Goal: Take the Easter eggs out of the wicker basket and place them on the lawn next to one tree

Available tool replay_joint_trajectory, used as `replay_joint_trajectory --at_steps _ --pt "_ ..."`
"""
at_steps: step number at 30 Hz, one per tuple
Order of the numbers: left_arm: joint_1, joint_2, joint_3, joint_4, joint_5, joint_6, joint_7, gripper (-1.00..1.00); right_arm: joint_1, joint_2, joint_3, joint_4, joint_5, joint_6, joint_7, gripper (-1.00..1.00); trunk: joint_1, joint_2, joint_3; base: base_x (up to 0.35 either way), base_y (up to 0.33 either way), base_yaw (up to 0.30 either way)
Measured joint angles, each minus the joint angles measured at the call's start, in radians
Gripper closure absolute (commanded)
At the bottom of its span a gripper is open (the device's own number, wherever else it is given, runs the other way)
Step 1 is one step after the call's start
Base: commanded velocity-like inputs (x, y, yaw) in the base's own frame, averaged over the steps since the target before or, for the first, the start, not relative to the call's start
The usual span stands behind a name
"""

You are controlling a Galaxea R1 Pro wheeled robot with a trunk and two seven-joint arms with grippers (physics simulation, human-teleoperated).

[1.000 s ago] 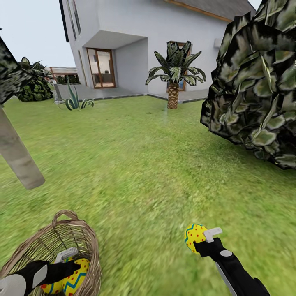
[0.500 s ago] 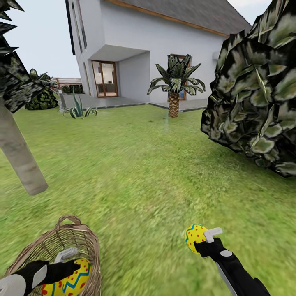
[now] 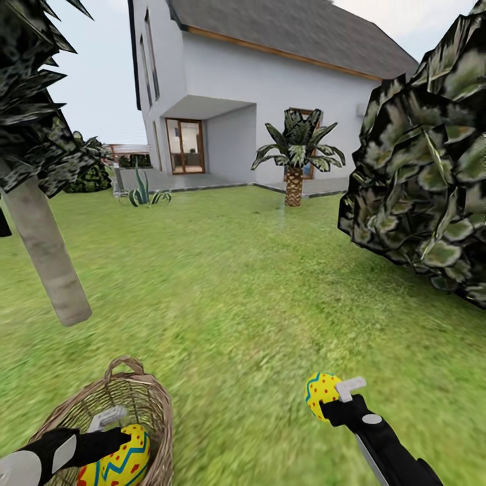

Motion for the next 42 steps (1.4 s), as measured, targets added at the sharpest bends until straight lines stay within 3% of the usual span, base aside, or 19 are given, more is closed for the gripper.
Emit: replay_joint_trajectory --at_steps 14,20,42 --pt "0.0 -0.002 0.0 0.0 0.0 0.0 -0.001 1.0 0.0 0.0 0.0 0.001 0.0 0.002 0.0 1.0 -0.006 0.003 0.054 0.0 0.0 0.132" --pt "0.0 -0.002 -0.001 0.0 0.0 -0.003 -0.001 1.0 0.0 -0.011 -0.002 0.025 0.0 0.005 0.004 1.0 -0.006 0.003 0.054 0.0 0.0 0.004" --pt "0.0 -0.006 -0.002 0.0 0.0 -0.003 0.0 1.0 0.0 -0.001 -0.002 0.035 -0.007 -0.003 0.004 1.0 -0.016 0.008 0.139 0.0 0.0 0.0"
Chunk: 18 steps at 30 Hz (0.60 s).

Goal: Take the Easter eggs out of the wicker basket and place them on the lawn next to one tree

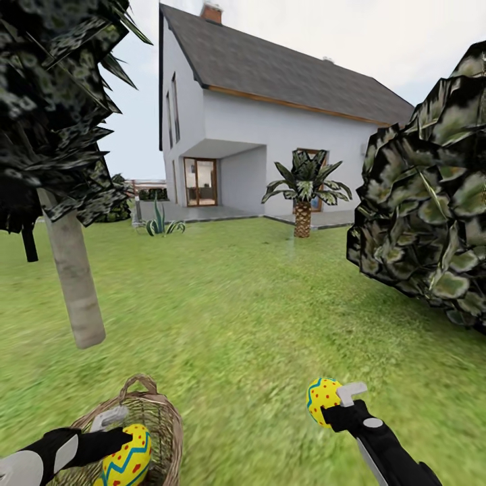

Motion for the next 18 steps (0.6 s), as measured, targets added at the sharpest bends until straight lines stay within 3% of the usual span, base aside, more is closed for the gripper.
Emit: replay_joint_trajectory --at_steps 3,18 --pt "0.0 0.0 0.0 0.0 0.0 0.0 0.0 1.0 0.0 0.001 0.001 0.0 0.0 0.001 0.0 1.0 -0.001 0.001 0.012 0.0 0.0 0.0" --pt "0.0 -0.001 0.0 0.0 0.0 0.0 0.0 1.0 0.0 0.002 0.001 0.008 -0.001 0.0 0.0 1.0 -0.059 0.106 0.059 0.0 0.0 0.0"
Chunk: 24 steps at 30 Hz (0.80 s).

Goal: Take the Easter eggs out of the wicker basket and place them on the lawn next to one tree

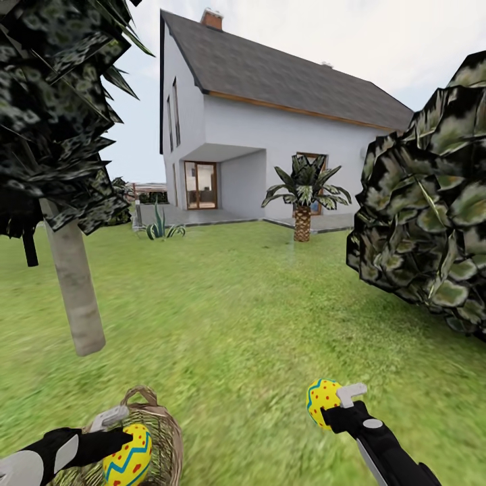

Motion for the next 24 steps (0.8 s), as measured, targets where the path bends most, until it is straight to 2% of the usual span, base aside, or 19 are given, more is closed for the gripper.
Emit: replay_joint_trajectory --at_steps 20,24 --pt "0.0 -0.001 0.0 0.0 0.0 0.0 0.001 1.0 0.0 0.002 0.0 0.026 0.006 0.0 -0.003 1.0 -0.077 0.14 0.063 0.0 0.0 0.0" --pt "0.0 0.002 0.001 0.0 0.0 0.003 0.003 1.0 0.0 0.002 0.0 0.025 0.006 0.0 -0.003 1.0 -0.092 0.168 0.075 -0.206 0.053 0.0"
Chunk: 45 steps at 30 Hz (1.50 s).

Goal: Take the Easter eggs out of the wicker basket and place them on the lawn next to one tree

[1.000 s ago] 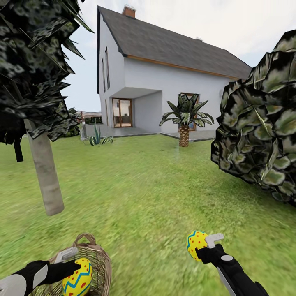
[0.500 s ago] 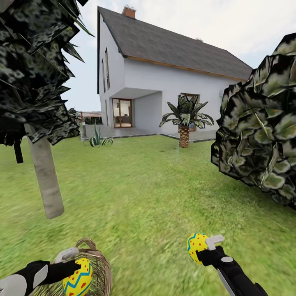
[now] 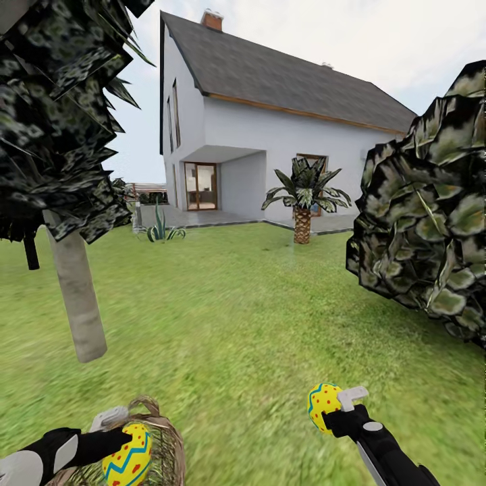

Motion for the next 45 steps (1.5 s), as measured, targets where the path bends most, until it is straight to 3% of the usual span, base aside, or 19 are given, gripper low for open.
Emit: replay_joint_trajectory --at_steps 29,34,35,37,39,43,45 --pt "0.0 0.001 0.0 0.0 0.0 -0.007 0.0 1.0 0.0 0.002 0.001 0.002 -0.001 0.0 0.0 1.0 -0.112 0.203 0.091 -0.026 0.006 0.0" --pt "0.0 0.011 0.0 -0.001 0.0 -0.049 0.002 1.0 0.0 0.002 0.001 0.002 0.0 0.0 0.0 1.0 -0.131 0.238 0.107 0.0 0.0 0.0" --pt "0.0 0.019 0.0 -0.001 0.0 -0.064 0.011 1.0 0.0 0.002 0.001 0.016 0.0 0.0 0.0 1.0 -0.135 0.245 0.11 0.0 0.0 0.0" --pt "0.0 0.028 -0.001 -0.001 0.001 -0.138 0.116 1.0 0.0 0.007 0.001 0.048 0.002 -0.001 -0.001 1.0 -0.142 0.259 0.116 0.0 0.0 0.0" --pt "0.0 0.029 -0.002 -0.001 0.003 -0.166 0.167 1.0 0.0 0.019 0.0 0.055 0.003 -0.001 -0.002 1.0 -0.15 0.273 0.122 0.0 0.0 0.0" --pt "0.0 0.022 -0.008 0.003 -0.001 -0.167 0.185 1.0 0.0 0.023 0.0 0.057 0.004 -0.002 -0.003 1.0 -0.165 0.301 0.135 0.0 0.0 0.0" --pt "0.0 0.009 -0.011 0.004 -0.005 -0.115 0.179 1.0 0.0 0.026 0.0 0.059 0.004 -0.003 -0.003 1.0 -0.173 0.315 0.141 0.0 0.0 0.0"
